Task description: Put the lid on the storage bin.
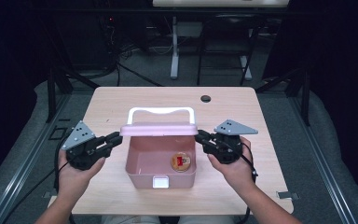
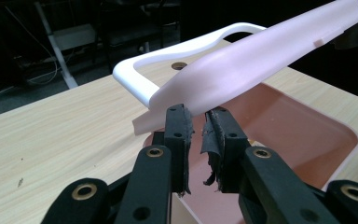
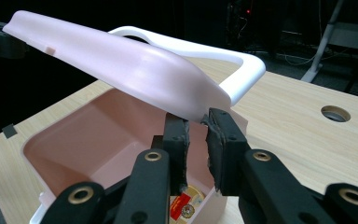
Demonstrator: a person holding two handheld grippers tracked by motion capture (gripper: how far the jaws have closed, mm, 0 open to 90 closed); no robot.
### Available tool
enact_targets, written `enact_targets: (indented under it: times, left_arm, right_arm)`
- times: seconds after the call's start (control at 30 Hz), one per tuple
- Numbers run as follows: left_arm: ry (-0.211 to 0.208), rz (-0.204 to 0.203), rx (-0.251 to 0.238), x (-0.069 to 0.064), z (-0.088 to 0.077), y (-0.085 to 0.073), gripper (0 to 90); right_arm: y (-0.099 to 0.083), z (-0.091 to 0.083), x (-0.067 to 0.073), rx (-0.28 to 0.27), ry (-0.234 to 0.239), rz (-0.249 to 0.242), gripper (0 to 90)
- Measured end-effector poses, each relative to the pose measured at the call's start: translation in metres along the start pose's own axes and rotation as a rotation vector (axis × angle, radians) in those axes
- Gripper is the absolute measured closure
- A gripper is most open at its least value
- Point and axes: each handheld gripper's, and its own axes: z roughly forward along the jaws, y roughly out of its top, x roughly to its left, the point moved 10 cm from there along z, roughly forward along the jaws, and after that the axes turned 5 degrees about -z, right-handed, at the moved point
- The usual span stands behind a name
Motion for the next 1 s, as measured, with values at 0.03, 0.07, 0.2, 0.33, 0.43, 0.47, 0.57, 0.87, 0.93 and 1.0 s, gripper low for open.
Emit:
enact_targets:
  times: [0.03,0.07,0.2,0.33,0.43,0.47,0.57,0.87,0.93,1.0]
  left_arm:
    - [-0.001,-0.001,-0.001,-0.001,0.0,-0.001,78.2]
    - [-0.002,0.0,0.003,-0.001,-0.001,-0.002,78.2]
    - [0.0,0.008,0.006,-0.003,-0.003,-0.005,78.2]
    - [-0.003,0.005,0.005,-0.005,-0.005,-0.01,78.2]
    - [0.001,0.008,0.004,-0.007,-0.005,-0.014,78.1]
    - [0.004,0.014,0.006,-0.007,-0.006,-0.016,78.1]
    - [0.011,0.025,0.009,-0.01,-0.007,-0.02,78.1]
    - [0.002,0.011,0.011,-0.013,-0.008,-0.035,77.9]
    - [0.005,0.016,0.011,-0.014,-0.008,-0.038,77.9]
    - [0.006,0.018,0.015,-0.015,-0.008,-0.041,77.9]
  right_arm:
    - [-0.001,0.0,0.001,-0.002,0.002,0.0,77.5]
    - [-0.002,-0.001,0.001,-0.002,0.002,0.001,77.5]
    - [-0.005,-0.002,0.003,-0.003,0.007,0.007,77.6]
    - [-0.009,-0.003,0.005,-0.003,0.013,0.008,77.6]
    - [-0.013,-0.004,0.007,-0.002,0.012,0.001,77.6]
    - [-0.014,-0.005,0.007,-0.003,0.013,0.001,77.6]
    - [-0.019,-0.006,0.009,-0.003,0.017,0.003,77.6]
    - [-0.035,-0.006,0.013,0.007,0.04,0.029,78.0]
    - [-0.037,-0.006,0.014,0.011,0.042,0.032,78.0]
    - [-0.04,-0.006,0.014,0.013,0.045,0.032,78.0]
